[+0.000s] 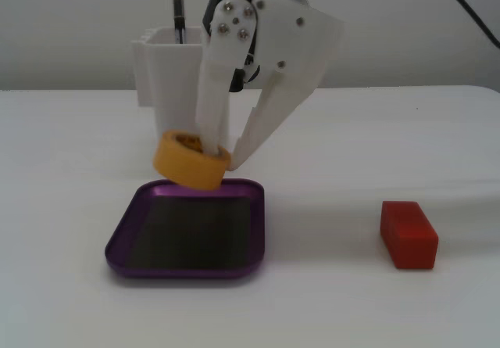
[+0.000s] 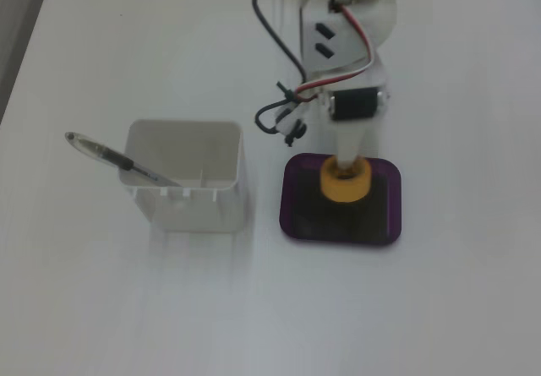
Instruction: Grab up the yellow tape and put it in the box.
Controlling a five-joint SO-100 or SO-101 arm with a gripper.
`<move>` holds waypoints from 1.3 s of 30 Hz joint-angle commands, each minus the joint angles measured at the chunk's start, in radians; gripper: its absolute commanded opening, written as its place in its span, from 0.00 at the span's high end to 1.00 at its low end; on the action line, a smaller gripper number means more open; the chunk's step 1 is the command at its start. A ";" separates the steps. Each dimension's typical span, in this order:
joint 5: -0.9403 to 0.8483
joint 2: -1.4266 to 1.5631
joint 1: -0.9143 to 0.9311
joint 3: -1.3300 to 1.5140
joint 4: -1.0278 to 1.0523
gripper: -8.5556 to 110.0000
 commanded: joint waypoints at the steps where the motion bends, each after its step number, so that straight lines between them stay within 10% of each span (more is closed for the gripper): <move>1: 0.003 -0.015 0.043 -0.054 0.005 0.93; 39: -0.005 0.161 0.032 -0.201 0.310 0.82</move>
